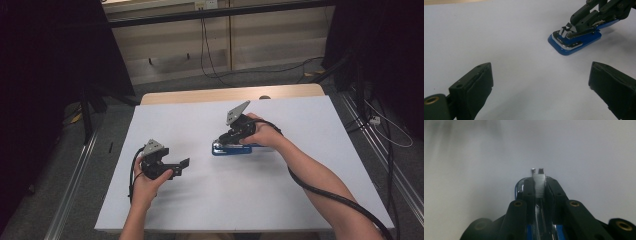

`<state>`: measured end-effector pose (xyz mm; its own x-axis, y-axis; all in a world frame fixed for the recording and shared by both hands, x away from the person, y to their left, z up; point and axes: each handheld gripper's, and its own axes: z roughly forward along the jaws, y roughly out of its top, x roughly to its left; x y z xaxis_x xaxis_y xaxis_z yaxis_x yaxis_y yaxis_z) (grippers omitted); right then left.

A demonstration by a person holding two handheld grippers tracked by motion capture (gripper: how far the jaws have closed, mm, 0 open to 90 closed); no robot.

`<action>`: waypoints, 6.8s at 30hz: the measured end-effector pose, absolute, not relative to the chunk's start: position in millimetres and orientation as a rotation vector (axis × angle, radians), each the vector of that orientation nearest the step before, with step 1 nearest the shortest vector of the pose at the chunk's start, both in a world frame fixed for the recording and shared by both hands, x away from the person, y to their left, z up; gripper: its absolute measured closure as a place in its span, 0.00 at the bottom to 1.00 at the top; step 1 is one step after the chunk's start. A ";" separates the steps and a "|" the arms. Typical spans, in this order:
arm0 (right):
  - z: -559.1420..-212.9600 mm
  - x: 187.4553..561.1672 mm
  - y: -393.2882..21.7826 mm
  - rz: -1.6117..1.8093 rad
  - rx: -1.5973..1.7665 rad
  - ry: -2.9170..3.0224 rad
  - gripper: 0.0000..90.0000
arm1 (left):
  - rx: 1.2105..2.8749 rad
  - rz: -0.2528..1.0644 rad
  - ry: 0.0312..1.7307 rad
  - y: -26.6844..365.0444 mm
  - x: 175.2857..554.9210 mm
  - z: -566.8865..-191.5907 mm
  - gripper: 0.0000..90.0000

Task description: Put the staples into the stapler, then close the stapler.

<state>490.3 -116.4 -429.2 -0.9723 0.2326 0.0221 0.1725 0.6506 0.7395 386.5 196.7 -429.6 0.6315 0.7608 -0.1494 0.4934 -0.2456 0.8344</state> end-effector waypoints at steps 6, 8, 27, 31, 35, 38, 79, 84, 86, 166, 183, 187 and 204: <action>-430.1 490.6 -117.0 1.236 0.330 2.790 0.88 | 1.910 0.355 0.994 196.6 386.7 -429.9 0.06; -430.5 490.4 -117.3 1.235 0.327 2.787 0.88 | 1.909 0.354 0.994 196.8 386.8 -430.0 0.06; -429.8 491.1 -116.9 1.218 0.300 2.796 0.88 | 1.921 0.356 0.992 197.1 386.9 -430.2 0.06; -429.6 490.7 -116.0 1.214 0.300 2.794 0.88 | 1.918 0.357 0.989 197.0 386.9 -429.9 0.06; -429.8 490.6 -115.1 1.214 0.289 2.791 0.88 | 1.918 0.357 0.990 197.4 387.0 -430.0 0.07; -430.7 490.1 -114.6 1.215 0.283 2.799 0.88 | 1.918 0.358 0.990 197.5 387.1 -430.0 0.07; -422.6 493.7 -112.1 1.161 0.246 2.808 0.88 | 1.917 0.351 0.993 196.2 387.2 -430.6 0.07; -420.1 495.4 -109.7 1.130 0.232 2.821 0.88 | 1.913 0.349 0.993 196.2 387.3 -430.7 0.07; -420.0 495.4 -108.7 1.126 0.232 2.823 0.88 | 1.917 0.351 0.989 196.9 387.4 -430.4 0.07; -421.3 388.4 -249.1 1.136 0.902 2.389 0.17 | 1.962 0.301 0.912 145.1 407.4 -439.5 0.64; -442.7 378.0 -286.3 1.063 1.048 2.335 0.53 | 1.987 0.315 0.925 133.7 416.9 -444.7 1.00; -451.5 383.6 -285.5 1.042 1.092 2.328 0.66 | 1.977 0.315 0.945 133.0 421.3 -448.6 1.00; -460.4 399.6 -274.1 1.013 1.096 2.381 1.00 | 2.032 0.257 0.885 111.3 429.7 -457.8 1.00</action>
<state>399.6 -274.1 -460.4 -0.6495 0.7604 -0.0023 0.5255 0.4509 0.7215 429.7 111.3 -457.8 0.7249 0.6736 -0.1438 0.4916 -0.3598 0.7930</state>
